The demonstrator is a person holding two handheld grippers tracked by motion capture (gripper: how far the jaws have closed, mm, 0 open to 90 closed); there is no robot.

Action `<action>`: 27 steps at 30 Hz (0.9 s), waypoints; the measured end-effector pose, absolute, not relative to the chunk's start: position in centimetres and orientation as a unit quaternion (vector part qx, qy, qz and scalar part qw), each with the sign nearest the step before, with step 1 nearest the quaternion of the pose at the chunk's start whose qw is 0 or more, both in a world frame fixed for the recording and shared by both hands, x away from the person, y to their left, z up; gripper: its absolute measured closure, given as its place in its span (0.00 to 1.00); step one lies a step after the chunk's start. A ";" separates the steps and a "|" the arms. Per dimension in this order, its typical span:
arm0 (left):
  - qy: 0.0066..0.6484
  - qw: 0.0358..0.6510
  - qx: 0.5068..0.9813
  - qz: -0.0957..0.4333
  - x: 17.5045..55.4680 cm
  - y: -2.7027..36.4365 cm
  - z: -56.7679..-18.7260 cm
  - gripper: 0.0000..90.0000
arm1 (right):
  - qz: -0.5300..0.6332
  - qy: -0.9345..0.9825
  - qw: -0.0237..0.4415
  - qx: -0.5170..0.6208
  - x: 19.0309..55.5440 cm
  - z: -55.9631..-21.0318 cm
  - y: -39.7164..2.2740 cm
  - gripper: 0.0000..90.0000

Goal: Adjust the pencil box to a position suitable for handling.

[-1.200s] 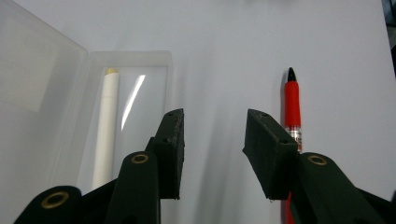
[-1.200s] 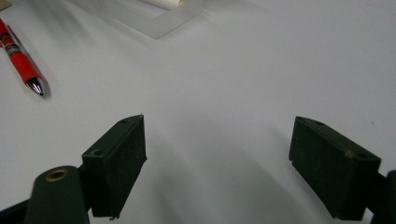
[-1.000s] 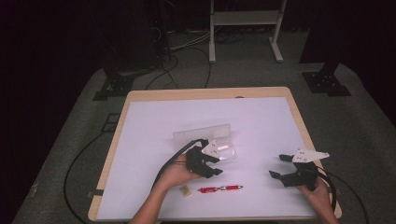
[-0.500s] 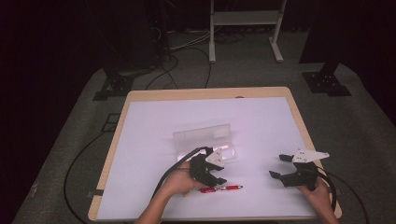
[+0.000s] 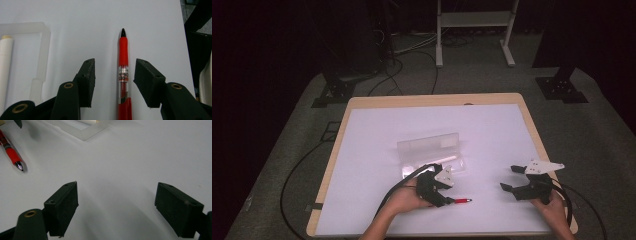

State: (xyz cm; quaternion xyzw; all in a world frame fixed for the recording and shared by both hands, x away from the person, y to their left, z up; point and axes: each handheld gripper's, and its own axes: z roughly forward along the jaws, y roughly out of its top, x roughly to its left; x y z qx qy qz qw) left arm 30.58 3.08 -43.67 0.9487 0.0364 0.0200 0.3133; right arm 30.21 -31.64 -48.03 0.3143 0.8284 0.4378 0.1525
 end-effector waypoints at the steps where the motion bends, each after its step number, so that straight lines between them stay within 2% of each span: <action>1: 0.037 0.314 0.949 0.019 30.5 3.0 -43.7 0.57 | 0.438 0.828 0.152 0.314 30.2 -48.0 -31.6 0.20; 15: 0.025 0.300 0.953 0.013 30.2 2.8 -44.6 0.65 | 0.437 0.829 0.153 0.314 30.2 -48.0 -31.6 0.20; 27: 0.008 0.287 0.958 0.020 29.9 2.5 -45.4 0.77 | 0.437 0.829 0.153 0.314 30.2 -48.0 -31.6 0.20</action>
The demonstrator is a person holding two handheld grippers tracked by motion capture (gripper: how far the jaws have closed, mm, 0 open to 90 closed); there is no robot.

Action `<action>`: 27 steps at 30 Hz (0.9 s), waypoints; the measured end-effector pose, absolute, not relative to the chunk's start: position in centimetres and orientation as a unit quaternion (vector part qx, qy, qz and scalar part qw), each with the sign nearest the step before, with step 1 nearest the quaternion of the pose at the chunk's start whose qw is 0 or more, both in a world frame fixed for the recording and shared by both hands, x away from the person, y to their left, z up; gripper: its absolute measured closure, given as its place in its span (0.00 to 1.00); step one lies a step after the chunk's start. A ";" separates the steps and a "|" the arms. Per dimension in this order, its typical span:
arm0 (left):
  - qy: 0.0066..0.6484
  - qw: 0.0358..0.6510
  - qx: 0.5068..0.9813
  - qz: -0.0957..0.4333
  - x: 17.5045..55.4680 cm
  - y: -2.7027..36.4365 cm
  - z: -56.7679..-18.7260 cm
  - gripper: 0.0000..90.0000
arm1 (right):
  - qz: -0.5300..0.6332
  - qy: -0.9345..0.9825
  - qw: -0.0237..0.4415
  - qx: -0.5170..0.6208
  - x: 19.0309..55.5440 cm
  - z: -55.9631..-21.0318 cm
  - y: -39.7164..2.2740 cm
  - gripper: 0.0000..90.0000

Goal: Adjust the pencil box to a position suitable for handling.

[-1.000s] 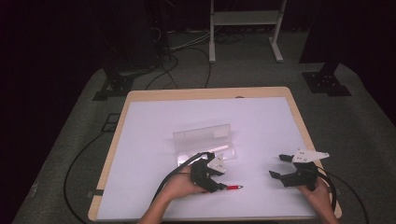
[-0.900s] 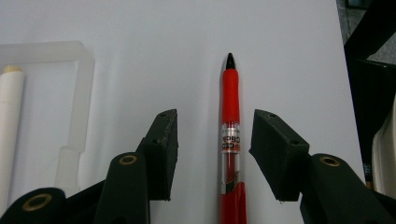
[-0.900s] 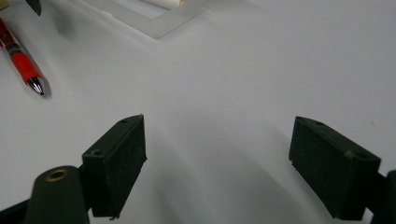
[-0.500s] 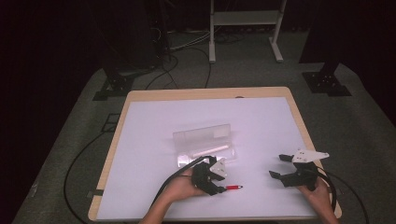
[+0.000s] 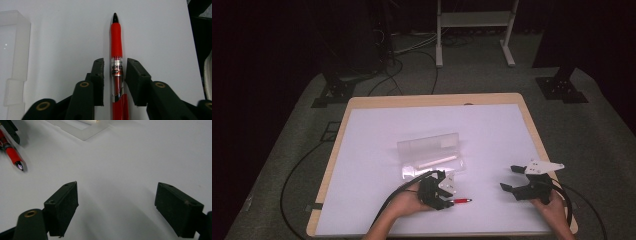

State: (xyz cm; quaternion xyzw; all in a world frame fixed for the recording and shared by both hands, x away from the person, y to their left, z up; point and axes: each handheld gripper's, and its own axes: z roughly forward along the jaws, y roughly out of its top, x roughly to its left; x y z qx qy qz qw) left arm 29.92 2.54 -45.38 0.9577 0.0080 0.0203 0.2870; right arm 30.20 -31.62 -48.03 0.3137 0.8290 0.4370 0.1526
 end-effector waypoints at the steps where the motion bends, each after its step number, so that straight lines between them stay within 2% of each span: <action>1: 0.008 0.288 0.957 0.020 29.9 2.5 -45.4 0.78 | 0.437 0.829 0.153 0.314 30.2 -48.0 -31.6 0.20; 16: 0.014 0.276 0.961 0.006 29.9 2.3 -45.3 0.87 | 0.436 0.830 0.153 0.313 30.2 -48.0 -31.6 0.20; 27: 0.022 0.279 0.960 0.001 30.0 2.4 -45.3 0.89 | 0.436 0.829 0.153 0.314 30.2 -48.0 -31.6 0.20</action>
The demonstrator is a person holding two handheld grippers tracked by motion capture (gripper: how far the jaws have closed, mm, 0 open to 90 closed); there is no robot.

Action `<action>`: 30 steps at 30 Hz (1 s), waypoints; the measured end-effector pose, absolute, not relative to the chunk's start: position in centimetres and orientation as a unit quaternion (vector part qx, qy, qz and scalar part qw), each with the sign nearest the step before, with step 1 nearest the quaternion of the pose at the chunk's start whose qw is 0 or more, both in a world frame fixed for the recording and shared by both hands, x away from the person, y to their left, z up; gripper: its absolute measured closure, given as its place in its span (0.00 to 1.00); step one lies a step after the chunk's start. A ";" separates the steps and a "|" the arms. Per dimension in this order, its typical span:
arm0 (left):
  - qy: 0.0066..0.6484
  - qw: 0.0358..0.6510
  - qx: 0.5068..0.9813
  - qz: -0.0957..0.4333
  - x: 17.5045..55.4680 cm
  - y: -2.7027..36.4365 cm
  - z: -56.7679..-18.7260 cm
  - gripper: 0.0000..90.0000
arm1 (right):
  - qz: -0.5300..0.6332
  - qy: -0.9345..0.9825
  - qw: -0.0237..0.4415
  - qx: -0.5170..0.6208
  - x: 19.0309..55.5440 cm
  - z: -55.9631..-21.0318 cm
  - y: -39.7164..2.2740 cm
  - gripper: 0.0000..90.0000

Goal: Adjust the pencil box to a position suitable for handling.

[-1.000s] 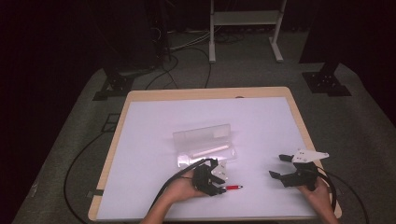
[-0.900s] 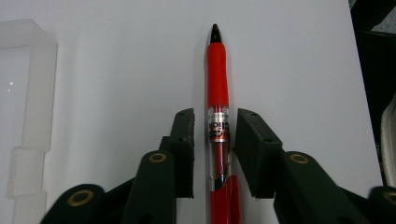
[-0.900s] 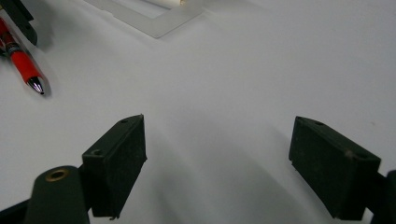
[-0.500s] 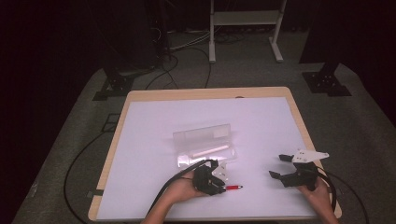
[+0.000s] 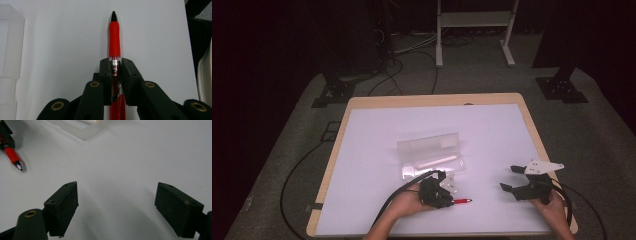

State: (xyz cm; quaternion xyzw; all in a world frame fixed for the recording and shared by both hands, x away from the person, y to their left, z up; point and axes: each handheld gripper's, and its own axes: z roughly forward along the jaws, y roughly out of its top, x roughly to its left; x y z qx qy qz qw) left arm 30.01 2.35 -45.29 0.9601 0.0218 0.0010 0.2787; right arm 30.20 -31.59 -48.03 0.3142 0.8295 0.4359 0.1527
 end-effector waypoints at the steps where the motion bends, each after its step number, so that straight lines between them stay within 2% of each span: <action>1: 0.021 0.277 0.961 0.001 30.0 2.3 -45.3 0.89 | 0.436 0.829 0.151 0.315 30.2 -48.0 -31.6 0.20; 15: 0.032 0.288 0.957 0.022 30.3 3.0 -43.8 0.89 | 0.437 0.829 0.152 0.314 30.2 -48.0 -31.6 0.20; 30: 0.061 0.310 0.948 0.048 32.2 5.0 -41.6 0.89 | 0.438 0.828 0.152 0.315 30.2 -48.0 -31.6 0.20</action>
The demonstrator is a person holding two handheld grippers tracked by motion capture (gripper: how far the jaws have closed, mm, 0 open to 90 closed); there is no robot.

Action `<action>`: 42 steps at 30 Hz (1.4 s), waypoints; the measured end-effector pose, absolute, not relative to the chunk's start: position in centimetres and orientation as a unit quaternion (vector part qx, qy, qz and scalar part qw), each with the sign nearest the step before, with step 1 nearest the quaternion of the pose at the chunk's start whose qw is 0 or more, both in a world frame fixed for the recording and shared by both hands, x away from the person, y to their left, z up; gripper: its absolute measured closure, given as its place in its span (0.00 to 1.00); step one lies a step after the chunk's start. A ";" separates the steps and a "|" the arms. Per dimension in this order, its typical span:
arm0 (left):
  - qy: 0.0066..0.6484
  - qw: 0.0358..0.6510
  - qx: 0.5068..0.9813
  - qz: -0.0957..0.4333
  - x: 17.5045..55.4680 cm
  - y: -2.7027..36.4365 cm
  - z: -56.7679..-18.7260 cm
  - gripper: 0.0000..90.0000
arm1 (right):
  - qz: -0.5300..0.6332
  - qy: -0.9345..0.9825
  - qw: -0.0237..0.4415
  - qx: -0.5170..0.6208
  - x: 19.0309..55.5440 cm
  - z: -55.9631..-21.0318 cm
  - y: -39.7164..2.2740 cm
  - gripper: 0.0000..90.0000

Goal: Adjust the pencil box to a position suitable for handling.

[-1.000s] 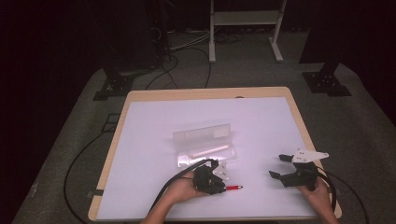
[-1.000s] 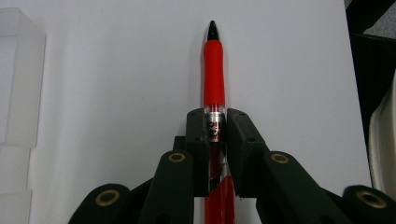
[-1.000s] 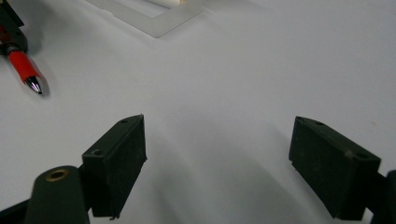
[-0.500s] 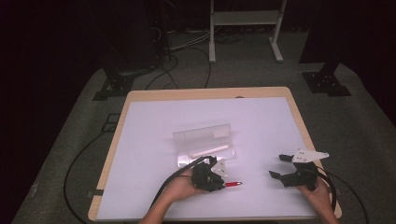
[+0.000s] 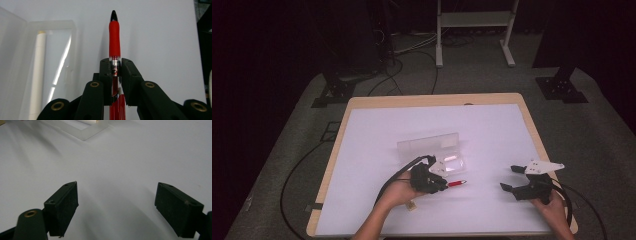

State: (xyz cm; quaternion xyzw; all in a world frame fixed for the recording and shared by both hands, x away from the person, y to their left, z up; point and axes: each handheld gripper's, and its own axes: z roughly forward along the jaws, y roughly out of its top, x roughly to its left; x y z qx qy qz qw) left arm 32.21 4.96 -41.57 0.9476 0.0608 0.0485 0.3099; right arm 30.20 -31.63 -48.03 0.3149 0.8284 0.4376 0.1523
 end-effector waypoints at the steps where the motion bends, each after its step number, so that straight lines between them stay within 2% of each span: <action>1: 0.064 0.310 0.947 0.049 32.4 5.1 -41.5 0.89 | 0.437 0.828 0.152 0.315 30.2 -48.0 -31.6 0.20; 24: 0.081 0.314 0.944 0.068 34.8 5.9 -40.0 0.88 | 0.437 0.829 0.154 0.314 30.2 -48.0 -31.6 0.20; 42: 0.087 0.308 0.945 0.070 37.0 5.3 -40.5 0.88 | 0.439 0.828 0.152 0.314 30.2 -48.0 -31.6 0.20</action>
